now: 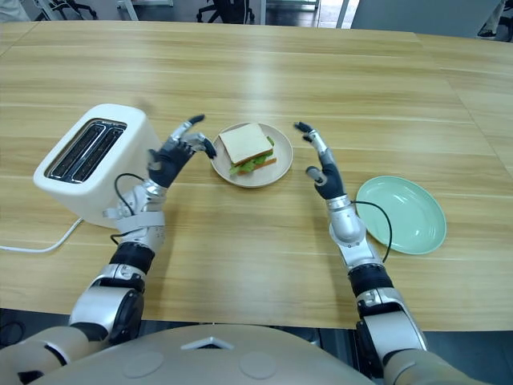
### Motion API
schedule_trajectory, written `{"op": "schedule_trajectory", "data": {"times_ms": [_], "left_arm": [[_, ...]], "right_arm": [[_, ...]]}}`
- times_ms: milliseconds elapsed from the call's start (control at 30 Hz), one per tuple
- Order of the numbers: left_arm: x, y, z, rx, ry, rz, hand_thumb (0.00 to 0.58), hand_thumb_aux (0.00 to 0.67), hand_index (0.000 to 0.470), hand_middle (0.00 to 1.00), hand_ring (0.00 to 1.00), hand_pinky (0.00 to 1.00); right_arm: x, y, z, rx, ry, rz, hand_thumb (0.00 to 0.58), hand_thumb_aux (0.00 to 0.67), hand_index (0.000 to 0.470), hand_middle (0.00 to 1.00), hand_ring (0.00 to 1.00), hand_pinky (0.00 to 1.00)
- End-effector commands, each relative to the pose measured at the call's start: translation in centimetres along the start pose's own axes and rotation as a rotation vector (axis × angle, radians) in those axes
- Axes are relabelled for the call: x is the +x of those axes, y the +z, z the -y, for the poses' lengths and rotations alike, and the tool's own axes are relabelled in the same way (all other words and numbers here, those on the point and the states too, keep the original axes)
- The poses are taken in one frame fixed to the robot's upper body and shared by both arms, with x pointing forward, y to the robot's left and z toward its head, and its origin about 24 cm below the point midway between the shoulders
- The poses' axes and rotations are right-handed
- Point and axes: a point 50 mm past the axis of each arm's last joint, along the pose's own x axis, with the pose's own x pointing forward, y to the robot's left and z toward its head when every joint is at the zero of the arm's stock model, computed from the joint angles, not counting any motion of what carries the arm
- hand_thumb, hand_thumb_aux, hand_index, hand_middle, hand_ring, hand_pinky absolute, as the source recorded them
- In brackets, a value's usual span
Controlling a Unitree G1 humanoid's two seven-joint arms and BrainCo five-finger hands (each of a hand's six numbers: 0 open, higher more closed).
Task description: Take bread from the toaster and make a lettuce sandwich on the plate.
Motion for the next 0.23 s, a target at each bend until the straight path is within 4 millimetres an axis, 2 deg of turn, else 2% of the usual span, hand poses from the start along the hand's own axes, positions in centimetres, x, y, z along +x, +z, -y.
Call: {"op": "schedule_trajectory", "data": {"times_ms": [33, 233], "left_arm": [[-0.1, 1.8, -0.1, -0.047, 0.017, 0.064, 0.0, 0.0, 0.0, 0.0, 0.0, 0.0], [-0.7, 3.7, -0.1, -0.014, 0.072, 0.095, 0.0, 0.0, 0.0, 0.0, 0.0, 0.0]], "right_arm": [[0.1, 1.4, 1.9, 0.052, -0.076, 0.034, 0.0, 0.0, 0.0, 0.0, 0.0, 0.0], [-0.5, 2.7, 3.5, 0.101, -0.138, 0.048, 0.0, 0.0, 0.0, 0.0, 0.0, 0.0]]}}
